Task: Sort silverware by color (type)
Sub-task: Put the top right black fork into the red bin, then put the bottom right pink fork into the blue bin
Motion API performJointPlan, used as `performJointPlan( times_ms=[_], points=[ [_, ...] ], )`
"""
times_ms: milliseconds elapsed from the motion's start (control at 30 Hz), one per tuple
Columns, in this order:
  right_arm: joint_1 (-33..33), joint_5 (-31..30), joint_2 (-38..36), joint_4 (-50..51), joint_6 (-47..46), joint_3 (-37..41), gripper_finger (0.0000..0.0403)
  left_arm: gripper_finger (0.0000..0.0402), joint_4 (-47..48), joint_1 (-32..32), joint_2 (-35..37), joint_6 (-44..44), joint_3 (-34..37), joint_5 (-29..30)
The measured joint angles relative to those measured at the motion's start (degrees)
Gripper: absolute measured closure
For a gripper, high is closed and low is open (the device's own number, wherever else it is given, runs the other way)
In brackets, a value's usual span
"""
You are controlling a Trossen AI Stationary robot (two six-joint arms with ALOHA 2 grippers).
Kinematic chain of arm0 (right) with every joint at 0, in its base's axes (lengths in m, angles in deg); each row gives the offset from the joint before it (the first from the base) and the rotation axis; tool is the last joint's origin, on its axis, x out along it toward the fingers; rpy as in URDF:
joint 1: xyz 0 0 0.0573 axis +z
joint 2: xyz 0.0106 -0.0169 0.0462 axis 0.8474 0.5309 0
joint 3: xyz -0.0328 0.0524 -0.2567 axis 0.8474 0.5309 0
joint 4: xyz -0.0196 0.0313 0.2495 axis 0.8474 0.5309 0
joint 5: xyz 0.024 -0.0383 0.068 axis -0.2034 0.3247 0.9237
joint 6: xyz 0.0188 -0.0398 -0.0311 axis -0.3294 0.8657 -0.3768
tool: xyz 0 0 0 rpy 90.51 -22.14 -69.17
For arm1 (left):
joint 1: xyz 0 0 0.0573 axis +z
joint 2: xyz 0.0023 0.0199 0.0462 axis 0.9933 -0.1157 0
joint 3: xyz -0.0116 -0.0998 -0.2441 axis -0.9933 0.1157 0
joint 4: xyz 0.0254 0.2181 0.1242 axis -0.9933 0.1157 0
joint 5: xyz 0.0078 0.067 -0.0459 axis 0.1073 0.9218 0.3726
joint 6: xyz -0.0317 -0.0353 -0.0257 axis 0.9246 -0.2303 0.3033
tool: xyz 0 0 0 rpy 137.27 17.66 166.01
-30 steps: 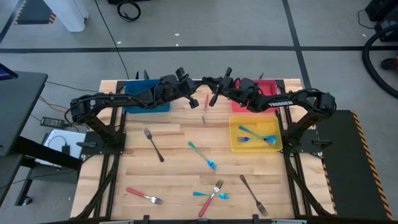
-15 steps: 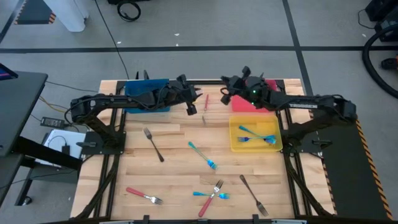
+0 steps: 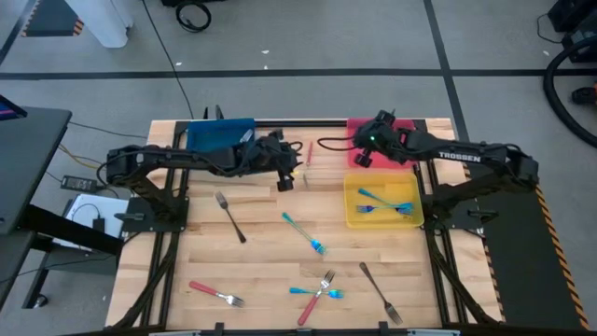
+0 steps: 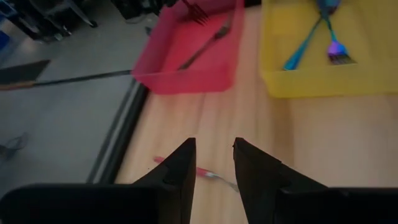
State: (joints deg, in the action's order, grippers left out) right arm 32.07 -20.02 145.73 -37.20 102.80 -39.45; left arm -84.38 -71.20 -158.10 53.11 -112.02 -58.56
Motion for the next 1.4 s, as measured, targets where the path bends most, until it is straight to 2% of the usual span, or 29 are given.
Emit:
performJointPlan(
  times_ms=[333, 567, 733, 1067, 1400],
  points=[
    [-4.71, 0.95, 6.53, 3.96, 0.12, 0.0, 0.0384, 0.0292, 2.24, -5.17, 0.0, 9.04, 0.0, -0.06],
    [-5.47, 1.83, 11.23, 4.05, 0.78, 0.0, 0.0357, 0.0292, 2.24, -9.3, 0.0, 12.19, 0.0, 0.0],
    [-5.03, -0.93, 13.25, 4.0, 0.78, 0.02, 0.0334, 0.0292, 2.16, -11.57, 0.0, 13.01, 0.0, -0.04],
    [-3.05, -10.93, 10.24, 4.0, 1.54, 0.02, 0.0297, 0.0292, 1.53, -13.17, 0.0, 23.84, 0.0, 0.07],
    [2.31, -12.61, 2.29, 5.24, -1.57, 0.02, 0.0296, 0.0292, 1.39, -19.11, -0.2, 32.84, 0.0, -0.01]
  ],
)
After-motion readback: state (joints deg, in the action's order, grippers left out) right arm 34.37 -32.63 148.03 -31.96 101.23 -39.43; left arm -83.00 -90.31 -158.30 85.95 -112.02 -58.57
